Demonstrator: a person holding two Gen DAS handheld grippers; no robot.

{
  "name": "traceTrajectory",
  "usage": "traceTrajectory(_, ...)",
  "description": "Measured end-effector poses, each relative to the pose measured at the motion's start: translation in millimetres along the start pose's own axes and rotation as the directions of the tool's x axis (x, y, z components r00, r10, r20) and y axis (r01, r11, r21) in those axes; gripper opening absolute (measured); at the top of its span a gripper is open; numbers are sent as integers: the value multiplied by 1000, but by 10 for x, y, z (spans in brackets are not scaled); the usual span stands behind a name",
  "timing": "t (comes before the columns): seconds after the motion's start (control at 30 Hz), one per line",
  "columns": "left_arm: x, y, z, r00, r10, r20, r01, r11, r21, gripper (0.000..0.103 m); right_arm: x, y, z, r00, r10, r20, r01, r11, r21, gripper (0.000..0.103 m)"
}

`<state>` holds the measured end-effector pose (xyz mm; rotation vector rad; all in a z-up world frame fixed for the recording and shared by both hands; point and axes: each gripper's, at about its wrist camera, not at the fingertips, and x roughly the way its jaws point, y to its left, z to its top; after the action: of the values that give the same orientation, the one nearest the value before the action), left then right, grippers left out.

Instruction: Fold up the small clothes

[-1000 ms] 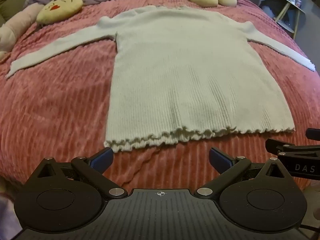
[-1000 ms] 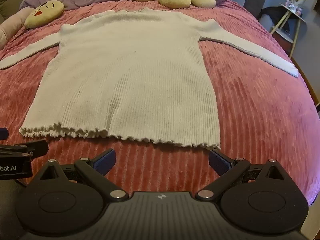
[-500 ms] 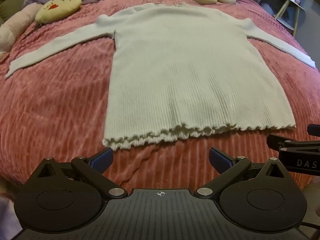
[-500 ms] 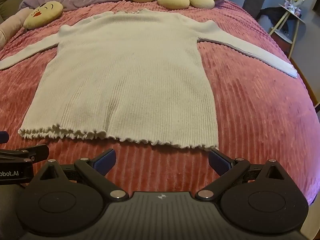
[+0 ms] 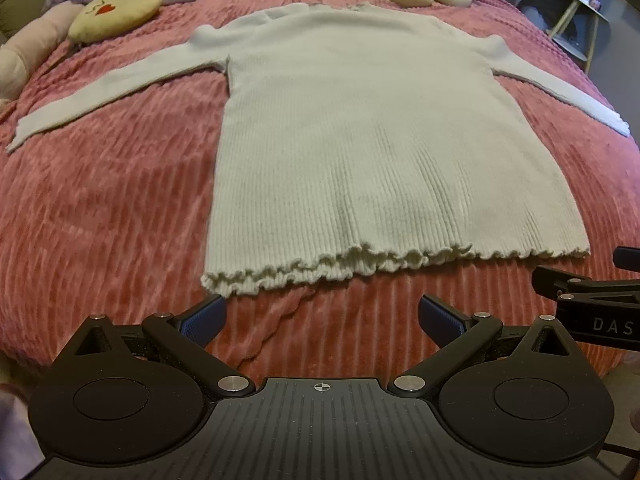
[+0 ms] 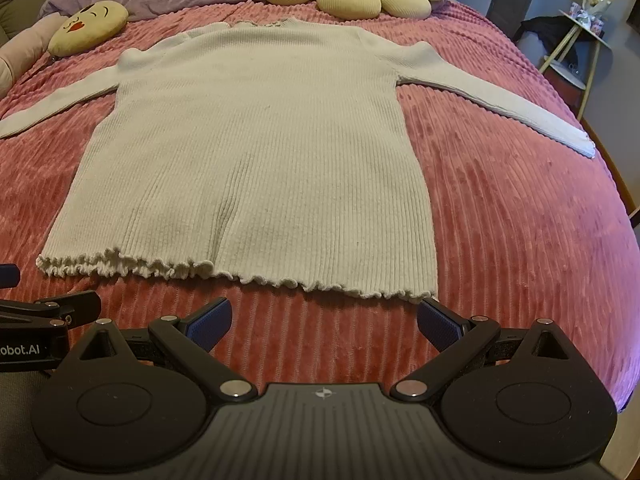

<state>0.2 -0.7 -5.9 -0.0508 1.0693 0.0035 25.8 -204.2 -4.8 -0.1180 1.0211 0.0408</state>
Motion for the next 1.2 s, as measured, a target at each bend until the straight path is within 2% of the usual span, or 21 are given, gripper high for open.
traceTrajectory(1.2,55,6,-21,1000,0,-27,0,1000,-13,103,-13,0,5,1000,-2,7,2,1000,-2,99)
